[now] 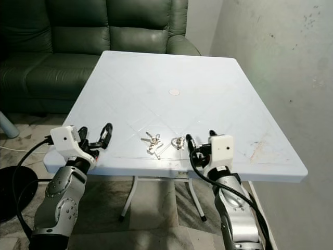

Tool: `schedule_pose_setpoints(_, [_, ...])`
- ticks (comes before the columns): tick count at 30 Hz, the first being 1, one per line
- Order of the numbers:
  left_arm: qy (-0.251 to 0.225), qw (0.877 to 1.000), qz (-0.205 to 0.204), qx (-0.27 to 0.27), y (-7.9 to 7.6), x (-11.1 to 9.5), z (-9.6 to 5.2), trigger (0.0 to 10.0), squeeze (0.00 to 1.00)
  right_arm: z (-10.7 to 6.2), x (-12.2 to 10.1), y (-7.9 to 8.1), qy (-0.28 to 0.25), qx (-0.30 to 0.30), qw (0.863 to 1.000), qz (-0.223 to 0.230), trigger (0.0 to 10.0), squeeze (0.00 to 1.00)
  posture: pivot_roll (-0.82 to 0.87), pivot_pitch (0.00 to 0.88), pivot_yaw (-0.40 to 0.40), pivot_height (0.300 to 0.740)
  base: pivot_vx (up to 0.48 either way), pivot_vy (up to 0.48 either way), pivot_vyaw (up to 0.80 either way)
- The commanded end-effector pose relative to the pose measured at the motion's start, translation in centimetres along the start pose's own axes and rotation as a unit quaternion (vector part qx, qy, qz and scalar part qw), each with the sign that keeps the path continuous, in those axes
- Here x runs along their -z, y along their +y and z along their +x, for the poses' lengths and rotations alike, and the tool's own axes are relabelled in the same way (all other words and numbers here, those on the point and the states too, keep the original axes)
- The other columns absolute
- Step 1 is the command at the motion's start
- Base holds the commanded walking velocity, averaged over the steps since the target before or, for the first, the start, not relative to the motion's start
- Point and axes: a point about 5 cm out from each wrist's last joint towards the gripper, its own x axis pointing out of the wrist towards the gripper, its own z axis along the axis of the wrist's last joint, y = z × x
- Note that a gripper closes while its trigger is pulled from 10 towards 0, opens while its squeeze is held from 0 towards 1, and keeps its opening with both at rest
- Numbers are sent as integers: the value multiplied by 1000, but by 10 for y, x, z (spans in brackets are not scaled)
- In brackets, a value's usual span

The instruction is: Hang keys on a hook

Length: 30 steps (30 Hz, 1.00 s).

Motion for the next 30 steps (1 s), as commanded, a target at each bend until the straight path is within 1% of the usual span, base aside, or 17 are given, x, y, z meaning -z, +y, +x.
schedule_pose_setpoints(1, [4, 1000, 9, 10, -5, 0, 1, 10000, 0, -1, -2, -1, -3, -18, 1000, -7, 10000, 1000, 15, 11, -56, 732, 0, 0, 0])
schedule_pose_setpoints(3, [8, 1000, 8, 15, -6, 1, 1, 10000, 0, 2, 0, -3, 5, -20, 1000, -22, 10000, 1000, 15, 9, -55, 732, 0, 0, 0])
schedule_pose_setpoints(5, [10, 1000, 10, 19, -6, 1, 1, 10000, 0, 2, 0, -2, 5, -25, 999, -24, 10000, 1000, 15, 9, -55, 732, 0, 0, 0])
schedule_pose_setpoints(6, [13, 1000, 11, 26, -8, 2, 0, 10000, 0, 4, 0, -2, 11, -41, 999, -28, 10000, 1000, 15, 9, -55, 732, 0, 0, 0])
schedule_pose_setpoints(7, [13, 1000, 11, 26, -8, 2, 0, 10000, 0, 4, 0, -2, 11, -41, 999, -28, 10000, 1000, 15, 9, -55, 732, 0, 0, 0])
schedule_pose_setpoints(8, [19, 999, 15, 39, -11, 4, -1, 10000, 0, 7, 0, -3, 17, -66, 997, -45, 10000, 1000, 13, 8, -52, 732, 0, 0, 0])
schedule_pose_setpoints(10, [22, 999, 17, 45, -13, 5, -1, 10000, 0, 9, -1, -3, 19, -75, 995, -55, 10000, 1000, 12, 10, -48, 732, 0, 0, 0])
schedule_pose_setpoints(13, [35, 997, 24, 64, -20, 10, -4, 10000, 0, 20, -6, -9, 20, -97, 992, -84, 10000, 1000, 18, 20, -49, 732, 0, 0, 0])
schedule_pose_setpoints(16, [40, 997, 25, 68, -23, 13, -6, 10000, 0, 26, -7, -10, 26, -92, 991, -98, 10000, 1000, 18, 20, -49, 732, 0, 0, 0])
schedule_pose_setpoints(17, [41, 996, 24, 70, -24, 14, -7, 10000, 0, 28, -7, -9, 31, -92, 991, -96, 10000, 718, 22, 27, -51, 732, 0, 0, 0])
schedule_pose_setpoints(18, [42, 996, 25, 73, -26, 15, -8, 10000, 0, 31, -6, -8, 39, -101, 990, -90, 10000, 0, 22, 27, -51, 732, 0, 0, 0])
schedule_pose_setpoints(20, [45, 996, 19, 79, -30, 16, -10, 10000, 0, 40, -7, -3, 48, -107, 989, -91, 10000, 0, 22, 32, -52, 732, 0, 0, 0])
schedule_pose_setpoints(21, [47, 995, 18, 84, -33, 17, -11, 10000, 0, 46, -8, 1, 55, -119, 988, -76, 10000, 0, 26, 39, -53, 732, 0, 0, 0])
schedule_pose_setpoints(23, [48, 995, 19, 87, -35, 18, -12, 10000, 0, 50, -11, 4, 49, -131, 987, -85, 10000, 0, 26, 39, -53, 732, 0, 0, 0])
schedule_pose_setpoints(25, [51, 994, 17, 93, -37, 19, -13, 10000, 0, 60, -11, 8, 55, -142, 984, -95, 10000, 0, 28, 43, -53, 732, 0, 0, 0])
schedule_pose_setpoints(29, [52, 994, 16, 98, -40, 18, -14, 10000, 0, 74, -16, 7, 61, -156, 981, -101, 10000, 0, 34, 50, -53, 732, 0, 0, 0])
schedule_pose_setpoints(30, [52, 994, 14, 99, -41, 18, -14, 10000, 0, 82, -21, 5, 59, -148, 982, -102, 10000, 0, 34, 50, -53, 732, 0, 0, 0])
